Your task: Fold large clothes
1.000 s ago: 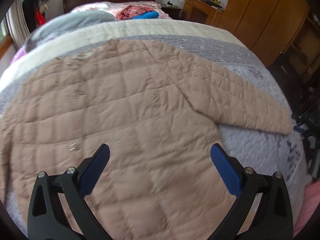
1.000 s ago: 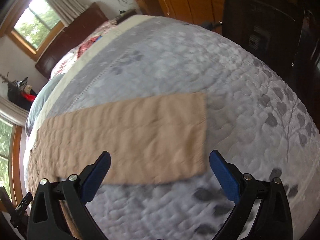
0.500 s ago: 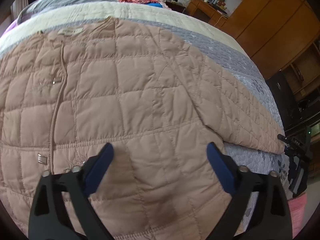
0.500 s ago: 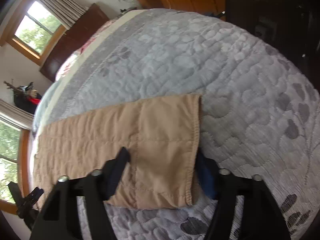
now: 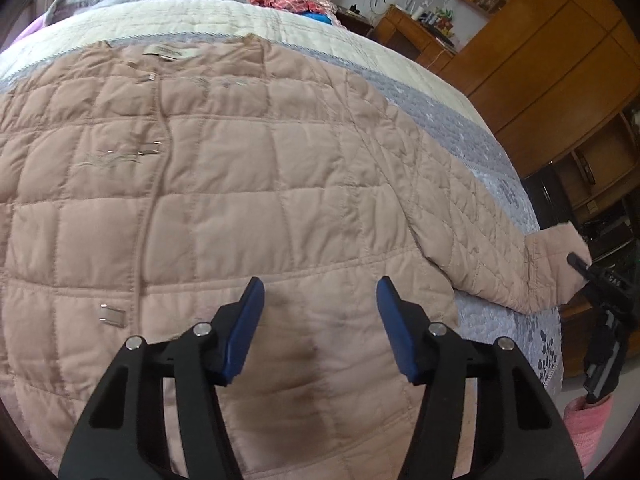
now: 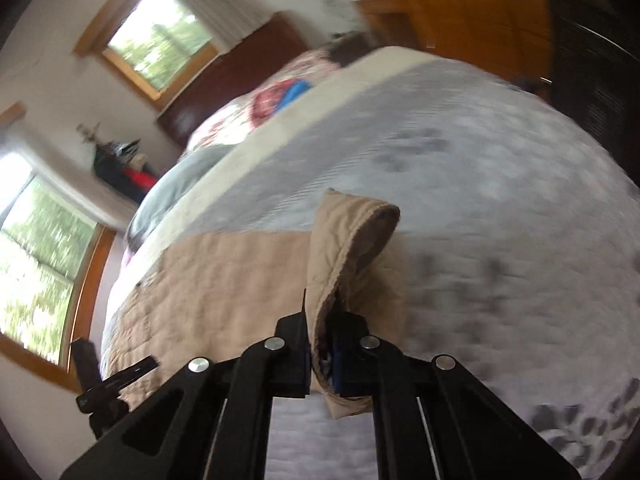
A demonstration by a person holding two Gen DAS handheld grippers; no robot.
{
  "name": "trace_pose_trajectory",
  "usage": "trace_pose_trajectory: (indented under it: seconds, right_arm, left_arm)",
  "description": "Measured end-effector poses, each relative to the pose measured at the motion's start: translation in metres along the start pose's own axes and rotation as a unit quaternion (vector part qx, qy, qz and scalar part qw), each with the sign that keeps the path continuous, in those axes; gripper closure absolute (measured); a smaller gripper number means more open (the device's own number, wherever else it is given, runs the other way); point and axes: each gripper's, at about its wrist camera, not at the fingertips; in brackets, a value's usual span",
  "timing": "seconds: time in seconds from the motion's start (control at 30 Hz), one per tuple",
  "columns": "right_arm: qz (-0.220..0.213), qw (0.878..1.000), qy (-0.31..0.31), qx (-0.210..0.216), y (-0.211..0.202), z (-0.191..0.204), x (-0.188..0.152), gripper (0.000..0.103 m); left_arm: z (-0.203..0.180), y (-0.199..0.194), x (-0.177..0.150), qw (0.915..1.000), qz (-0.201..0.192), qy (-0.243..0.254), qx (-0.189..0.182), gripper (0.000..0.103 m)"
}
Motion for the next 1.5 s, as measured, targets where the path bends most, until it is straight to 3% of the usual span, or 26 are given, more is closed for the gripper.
trace_pose_trajectory:
  seconds: [0.2,0.33,0.53,0.6,0.77,0.83,0.87,0.93,1.03,1.2,1.27,1.3,1.33,1.43,1.5]
  right_arm:
    - [0.031,0.997,-0.063,0.028,0.052,0.089,-0.016,0.096]
    - [0.059,0.993,-0.094,0.034,0.087,0.126,-0.032,0.096]
    - [0.100,0.986,-0.127,0.031,0.131,0.156,-0.064,0.093]
    - [0.111,0.985,-0.129,0.038,0.137,0.161,-0.069,0.079]
    - [0.098,0.983,-0.103,0.120,0.114,0.163,-0.067,0.074]
    - [0.073,0.986,-0.075,0.130,0.098,0.149,-0.057,0.074]
    - [0.062,0.988,-0.071,0.119,0.094,0.145,-0.054,0.074]
    - [0.025,0.996,-0.078,0.047,0.080,0.129,-0.047,0.074]
    - [-0.020,0.997,-0.061,-0.044,0.068,0.098,-0.041,0.074]
    - [-0.049,0.991,-0.025,-0.118,0.055,0.051,-0.028,0.074]
    - [-0.047,0.992,-0.011,-0.117,0.053,0.037,-0.025,0.074]
    - [-0.046,0.993,0.001,-0.110,0.052,0.032,-0.024,0.074]
    - [-0.044,0.993,0.005,-0.109,0.053,0.028,-0.024,0.074]
    - [-0.038,0.993,0.003,-0.108,0.056,0.022,-0.022,0.074]
    - [-0.035,0.994,0.005,-0.099,0.058,0.023,-0.023,0.074]
  left_arm:
    - [0.010,-0.014,0.001,0.9999,-0.005,0.004,-0.009,0.046]
    - [0.018,-0.019,0.002,0.9999,-0.009,0.010,-0.004,0.046]
    - [0.034,-0.015,0.003,1.0000,-0.004,-0.004,0.003,0.046]
    - [0.037,-0.013,0.002,1.0000,-0.001,-0.007,0.003,0.046]
    - [0.033,-0.015,0.003,0.9999,0.000,-0.013,-0.010,0.046]
    - [0.025,-0.015,0.005,0.9995,0.004,-0.016,-0.025,0.046]
    - [0.017,-0.014,0.006,0.9993,0.005,-0.013,-0.035,0.046]
    - [-0.001,-0.010,0.009,0.9986,0.010,-0.005,-0.051,0.045]
    - [-0.031,0.004,0.012,0.9970,0.021,0.007,-0.074,0.045]
    - [-0.077,0.035,0.010,0.9934,0.045,0.010,-0.105,0.045]
    - [-0.091,0.049,0.010,0.9929,0.055,0.013,-0.105,0.045]
    - [-0.095,0.054,0.009,0.9931,0.057,0.016,-0.101,0.052]
    - [-0.099,0.060,0.008,0.9930,0.063,0.019,-0.098,0.070]
    - [-0.102,0.070,0.003,0.9927,0.071,0.019,-0.095,0.095]
    - [-0.099,0.064,0.002,0.9926,0.061,0.019,-0.103,0.099]
Point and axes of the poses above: each gripper's, at about its wrist camera, not at the fingertips, and y roughly the way its jaws point, z to its left, x to its top, and after that the axes turned 12 degrees about -z, right-handed
